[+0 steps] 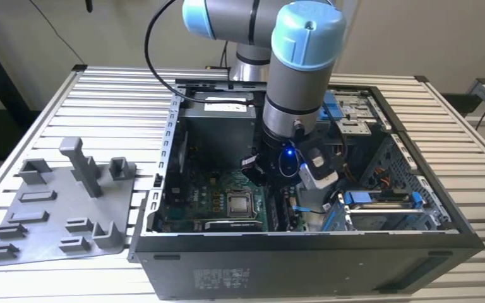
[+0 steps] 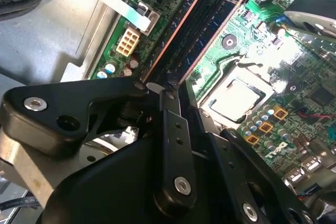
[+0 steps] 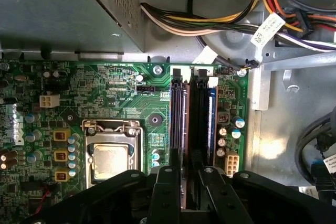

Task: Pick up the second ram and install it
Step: 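Insert the second ram into the second slot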

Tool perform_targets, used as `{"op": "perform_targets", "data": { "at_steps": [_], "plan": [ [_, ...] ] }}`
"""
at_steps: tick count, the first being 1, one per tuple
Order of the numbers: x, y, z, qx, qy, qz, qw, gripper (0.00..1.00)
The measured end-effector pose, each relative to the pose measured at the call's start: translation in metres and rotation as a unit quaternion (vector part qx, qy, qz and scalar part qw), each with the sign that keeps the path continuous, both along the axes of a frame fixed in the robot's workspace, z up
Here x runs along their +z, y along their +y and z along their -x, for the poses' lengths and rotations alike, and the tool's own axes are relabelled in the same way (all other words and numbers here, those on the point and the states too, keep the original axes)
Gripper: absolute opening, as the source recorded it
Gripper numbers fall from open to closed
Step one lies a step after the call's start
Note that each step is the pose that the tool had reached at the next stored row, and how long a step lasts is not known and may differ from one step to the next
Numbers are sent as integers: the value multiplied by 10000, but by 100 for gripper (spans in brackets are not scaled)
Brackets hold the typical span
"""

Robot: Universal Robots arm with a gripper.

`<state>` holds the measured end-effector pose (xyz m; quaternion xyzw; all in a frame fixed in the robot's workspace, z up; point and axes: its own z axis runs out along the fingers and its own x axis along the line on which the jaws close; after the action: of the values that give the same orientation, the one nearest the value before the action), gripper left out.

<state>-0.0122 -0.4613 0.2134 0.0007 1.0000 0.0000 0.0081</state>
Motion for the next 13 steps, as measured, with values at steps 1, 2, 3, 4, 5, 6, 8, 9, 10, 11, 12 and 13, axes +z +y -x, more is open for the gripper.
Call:
{"op": "perform_targets", "data": {
  "at_steps": [1,2,3,4,5,6,8,9,10,11,12,13],
  "plan": [
    [0,0,0,0,0,0,10000,22],
    [3,0,0,0,0,0,10000,22],
    [13,0,0,0,0,-1,10000,22],
    [43,-1,0,0,0,-1,10000,22],
    [89,0,0,-1,2,-1,10000,22],
    [134,0,0,0,3,-1,10000,22],
    [224,0,0,0,4,-1,10000,22],
    [256,0,0,0,4,1,10000,22],
    [260,0,0,0,4,2,10000,22],
    [259,0,-1,1,3,6,10000,22],
    [260,0,-1,1,4,12,10000,22],
    [260,0,0,0,4,19,10000,22]
  ]
}}
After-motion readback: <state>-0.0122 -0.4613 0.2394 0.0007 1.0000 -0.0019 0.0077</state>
